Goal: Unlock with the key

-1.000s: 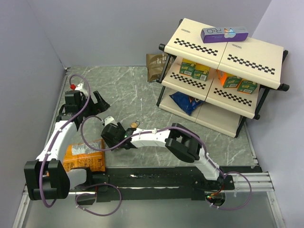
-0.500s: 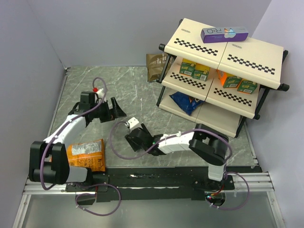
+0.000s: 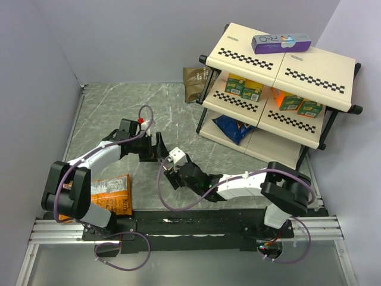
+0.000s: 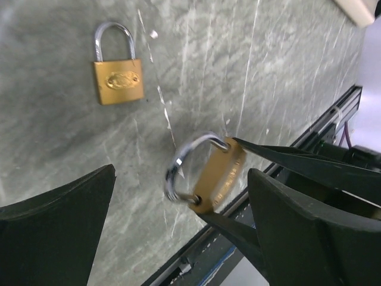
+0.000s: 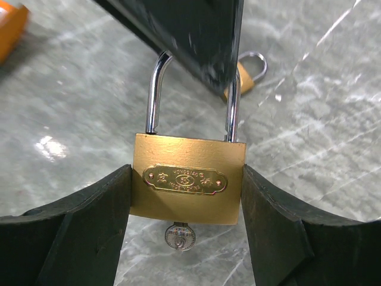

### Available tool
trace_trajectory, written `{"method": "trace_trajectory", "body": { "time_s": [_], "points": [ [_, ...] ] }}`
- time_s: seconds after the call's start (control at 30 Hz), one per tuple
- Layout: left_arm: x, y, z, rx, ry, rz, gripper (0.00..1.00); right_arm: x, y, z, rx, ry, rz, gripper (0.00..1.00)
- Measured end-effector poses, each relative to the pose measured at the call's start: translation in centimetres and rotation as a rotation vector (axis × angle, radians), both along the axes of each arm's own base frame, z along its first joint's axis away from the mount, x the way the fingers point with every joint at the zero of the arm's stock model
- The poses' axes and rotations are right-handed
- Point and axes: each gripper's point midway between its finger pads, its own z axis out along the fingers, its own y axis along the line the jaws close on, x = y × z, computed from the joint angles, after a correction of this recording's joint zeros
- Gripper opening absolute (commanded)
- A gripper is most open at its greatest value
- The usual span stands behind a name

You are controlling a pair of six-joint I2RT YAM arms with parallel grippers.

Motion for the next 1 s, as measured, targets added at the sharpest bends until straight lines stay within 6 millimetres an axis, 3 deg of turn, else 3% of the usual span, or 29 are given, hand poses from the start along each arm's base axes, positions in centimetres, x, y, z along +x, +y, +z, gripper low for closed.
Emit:
{"method": "trace_trajectory", "body": {
  "time_s": [0.27, 0.67, 0.8, 0.9, 1.0],
  "points": [
    [0.1, -0.7, -0.7, 0.038, 0.009, -0.024, 0.88, -0.4, 0.3, 2.9, 0.074, -0.043, 0.041, 0.0],
    [-0.2, -0.5, -1.8, 0.087, 0.032, -0.028, 0.82, -0.6, -0.4, 4.1, 0.094, -0.078, 0.052, 0.0],
    [-0.5, -0.9, -1.7, 0.069, 0.041, -0.044, 0.68, -0.3, 0.1, 6.6, 0.169, -0.122, 0.05, 0.0],
    [-0.6, -1.3, -1.4, 0.05, 0.038, -0.056, 0.69, -0.2, 0.4, 7.8, 0.211, -0.143, 0.046, 0.0],
    [-0.5, -1.2, -1.4, 0.054, 0.036, -0.054, 0.74, -0.1, 0.4, 7.7, 0.212, -0.138, 0.041, 0.0]
  ]
}}
